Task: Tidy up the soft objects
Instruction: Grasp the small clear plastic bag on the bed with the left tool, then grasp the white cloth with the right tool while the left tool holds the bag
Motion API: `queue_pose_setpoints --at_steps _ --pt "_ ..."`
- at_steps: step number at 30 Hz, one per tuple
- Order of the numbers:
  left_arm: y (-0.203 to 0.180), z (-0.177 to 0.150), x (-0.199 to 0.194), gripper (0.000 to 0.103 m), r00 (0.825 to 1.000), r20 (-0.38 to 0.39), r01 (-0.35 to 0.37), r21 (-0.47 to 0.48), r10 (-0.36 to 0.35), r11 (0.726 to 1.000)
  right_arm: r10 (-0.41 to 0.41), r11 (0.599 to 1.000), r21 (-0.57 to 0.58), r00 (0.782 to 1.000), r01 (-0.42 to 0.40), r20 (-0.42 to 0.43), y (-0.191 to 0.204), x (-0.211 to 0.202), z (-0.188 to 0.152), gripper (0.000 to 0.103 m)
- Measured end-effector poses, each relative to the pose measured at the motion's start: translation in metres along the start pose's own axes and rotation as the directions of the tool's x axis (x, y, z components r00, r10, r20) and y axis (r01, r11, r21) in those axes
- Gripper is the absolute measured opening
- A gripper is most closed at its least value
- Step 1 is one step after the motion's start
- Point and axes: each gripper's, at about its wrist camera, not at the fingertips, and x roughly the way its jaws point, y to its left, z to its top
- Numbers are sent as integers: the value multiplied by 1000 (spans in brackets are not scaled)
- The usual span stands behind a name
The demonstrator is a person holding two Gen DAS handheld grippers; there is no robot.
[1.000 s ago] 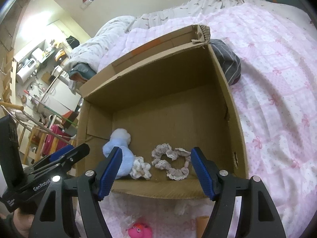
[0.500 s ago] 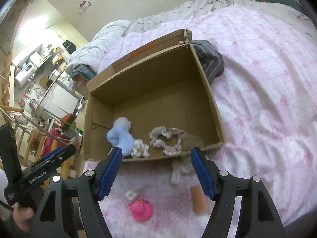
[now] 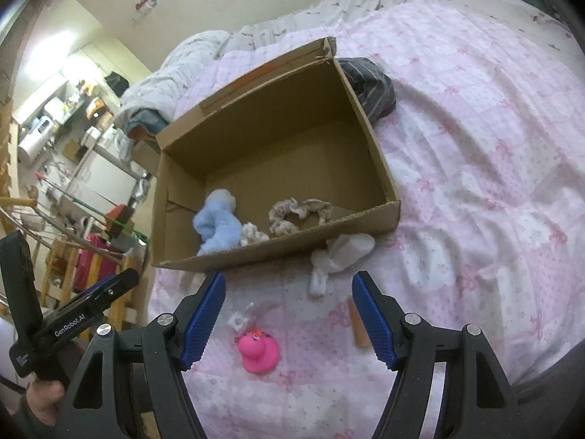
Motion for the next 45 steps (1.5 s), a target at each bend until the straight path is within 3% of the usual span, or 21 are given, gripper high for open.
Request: queue_pose_setpoints --at_steps 8,14,19,20,23,26,27,30,36,45 --pt "-21 -6 29 67 988 -124 91 -6 -91 996 -30 999 23 999 31 -46 -16 1 -6 75" --pt "-76 -23 56 67 958 -237 194 127 -161 973 -43 997 67 997 47 -67 -27 7 -5 75" --pt "-91 -29 84 67 934 -315 207 103 -166 973 -45 995 82 996 52 -78 -33 10 -4 75" --pt "-91 -29 88 65 932 -326 199 97 -158 975 -45 995 86 996 52 -79 -34 10 -4 75" --pt "-89 -29 98 43 916 -361 210 65 -173 976 -43 994 94 996 51 -82 -36 9 -4 75" --pt "-84 -29 100 31 913 -370 202 43 -172 979 -45 994 98 995 53 -85 -38 10 -4 75" --pt "-81 -29 100 22 911 -375 197 34 -170 980 -45 994 100 995 53 -86 -38 10 -4 75" --pt "-76 -26 96 13 922 -363 167 47 -139 985 -45 994 100 995 54 -86 -38 11 -3 75" --pt "-61 -17 68 13 954 -280 122 50 -104 991 -59 994 88 994 68 -93 -36 15 -5 75" --pt "-23 -11 32 13 975 -190 115 -5 -114 993 -125 991 31 983 130 -135 -25 42 -5 75"
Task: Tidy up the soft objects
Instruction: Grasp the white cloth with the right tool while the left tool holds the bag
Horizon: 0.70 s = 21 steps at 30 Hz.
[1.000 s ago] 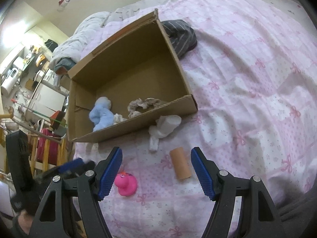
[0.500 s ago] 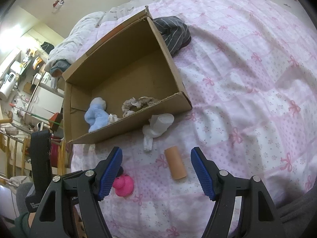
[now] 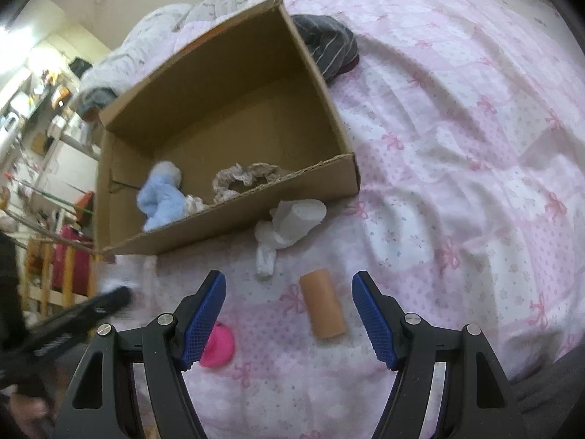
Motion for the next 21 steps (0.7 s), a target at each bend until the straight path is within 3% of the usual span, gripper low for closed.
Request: queue_pose_setpoints --at_steps 5,13,17,19,21 --pt "14 -3 1 13 1000 -4 -13 -13 13 1000 -89 993 -83 996 87 -19 15 25 9 75" --pt "29 -2 4 13 1000 -7 -25 -48 24 999 -139 984 -113 990 140 20 25 53 24 72" --pt "29 -1 5 13 1000 -6 -22 -53 21 998 -104 987 -122 994 105 10 27 61 30 38" --pt "28 0 4 13 1000 4 -16 -54 17 998 -98 984 -149 995 102 32 32 59 29 32" --pt "26 2 2 13 1000 18 -16 -50 16 999 -94 978 -184 995 101 46 38 56 28 14"
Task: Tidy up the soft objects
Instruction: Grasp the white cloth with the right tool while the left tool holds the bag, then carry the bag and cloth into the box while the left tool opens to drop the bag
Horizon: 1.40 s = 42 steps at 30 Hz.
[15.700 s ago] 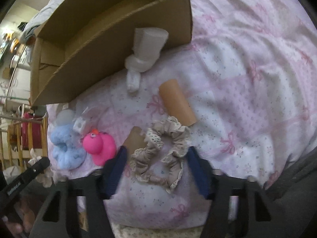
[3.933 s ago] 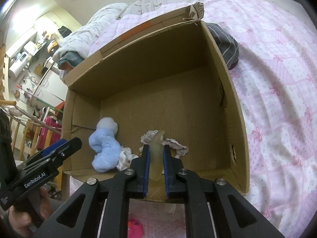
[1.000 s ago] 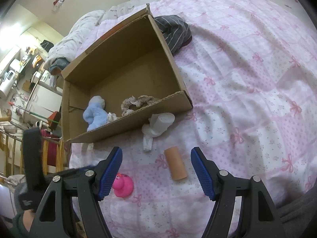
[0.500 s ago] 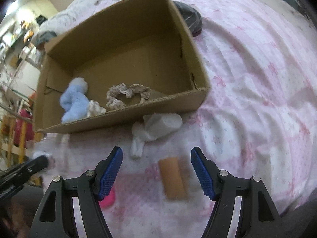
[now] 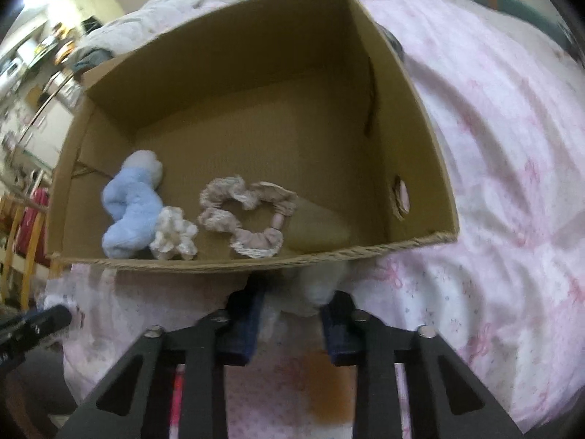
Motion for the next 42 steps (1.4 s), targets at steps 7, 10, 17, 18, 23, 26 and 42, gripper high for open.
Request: queue_pose_setpoints --at_steps 7,10,17,18,23,26,42 --pt "-3 3 -5 13 1000 21 -7 -6 7 1000 83 997 -2 996 -83 24 5 -19 -8 10" --pt "-3 3 -6 13 999 28 -14 -3 14 1000 94 995 -36 995 -93 34 17 -28 -11 10" --pt "-2 2 -11 13 999 43 -32 -6 32 999 94 994 -64 995 -91 40 19 -37 -18 10" --pt "-4 1 -11 13 998 47 -40 0 40 999 95 993 -68 995 -92 42 19 -40 -19 10" --pt "-8 0 -5 13 997 40 -67 17 67 998 106 993 -65 993 -102 52 22 -44 -24 10" --pt "-11 0 -3 13 996 42 -82 27 81 996 118 992 -54 991 -115 59 18 -50 -25 10" --pt "-2 16 -53 13 977 196 -78 -48 86 996 193 981 -28 970 -191 149 10 -98 -24 10"
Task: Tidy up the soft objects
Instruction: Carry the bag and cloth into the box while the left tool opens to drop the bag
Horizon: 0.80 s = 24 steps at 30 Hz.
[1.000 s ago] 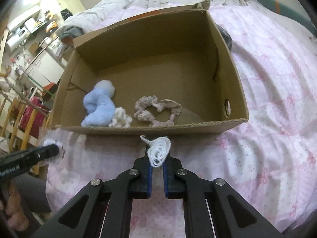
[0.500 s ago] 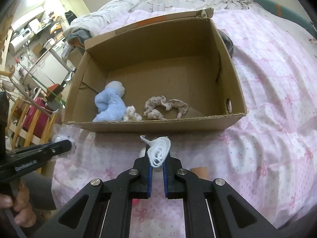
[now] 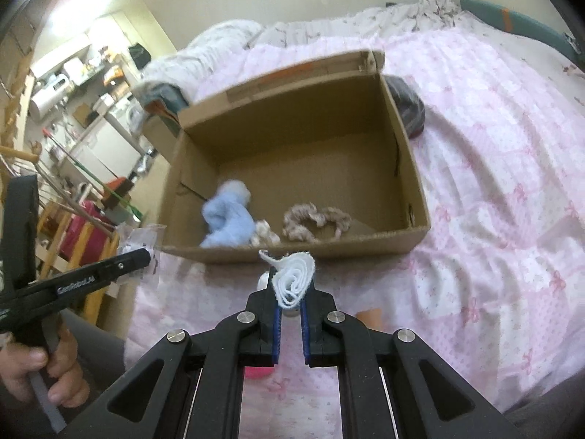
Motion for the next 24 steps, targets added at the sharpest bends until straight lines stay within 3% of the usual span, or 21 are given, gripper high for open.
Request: queue_pose_setpoints --at_steps 9,18,24 --pt "-2 17 -19 13 997 80 0 -9 0 1000 33 999 -45 995 -30 89 -1 -21 30 10" --pt "-26 52 -7 13 996 90 -6 37 2 999 24 999 -36 992 -19 128 -19 -1 65 10" --pt "-42 71 10 13 994 106 -8 74 0 997 7 1000 6 993 -8 120 -33 17 68 10"
